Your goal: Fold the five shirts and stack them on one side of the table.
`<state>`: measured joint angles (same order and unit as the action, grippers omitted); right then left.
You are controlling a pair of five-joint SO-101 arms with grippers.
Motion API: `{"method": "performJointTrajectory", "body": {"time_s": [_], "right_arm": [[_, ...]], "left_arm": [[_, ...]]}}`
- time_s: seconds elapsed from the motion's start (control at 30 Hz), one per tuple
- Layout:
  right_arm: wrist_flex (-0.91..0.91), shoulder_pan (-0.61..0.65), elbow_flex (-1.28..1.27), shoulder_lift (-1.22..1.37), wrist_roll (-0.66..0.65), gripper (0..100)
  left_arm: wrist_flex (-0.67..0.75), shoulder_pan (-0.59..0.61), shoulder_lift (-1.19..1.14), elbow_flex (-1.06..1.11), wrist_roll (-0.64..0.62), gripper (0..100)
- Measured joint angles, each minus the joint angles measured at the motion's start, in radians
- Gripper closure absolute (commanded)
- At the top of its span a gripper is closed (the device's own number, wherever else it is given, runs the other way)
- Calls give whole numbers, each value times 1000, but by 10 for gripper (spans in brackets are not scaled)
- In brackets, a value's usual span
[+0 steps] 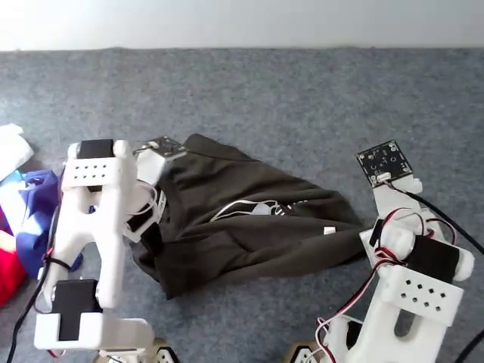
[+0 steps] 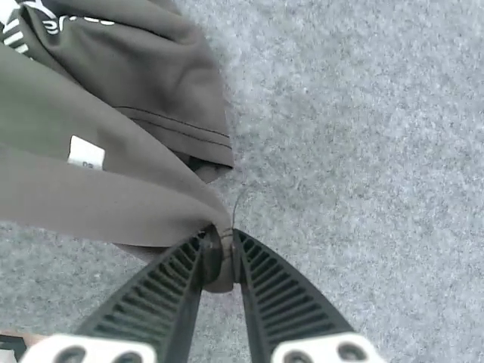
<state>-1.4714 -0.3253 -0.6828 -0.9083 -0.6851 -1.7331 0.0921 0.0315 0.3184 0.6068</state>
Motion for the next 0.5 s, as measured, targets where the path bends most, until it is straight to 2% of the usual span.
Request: {"method": "performJointTrajectory", "body": {"time_s": [0.23,0.5], "right_arm": [[0,0,0,0,0,989],[0,14,0,0,0,989]], "left_arm": [[0,-117,0,0,-34,790],[38,-132,0,69,-49,791]]}}
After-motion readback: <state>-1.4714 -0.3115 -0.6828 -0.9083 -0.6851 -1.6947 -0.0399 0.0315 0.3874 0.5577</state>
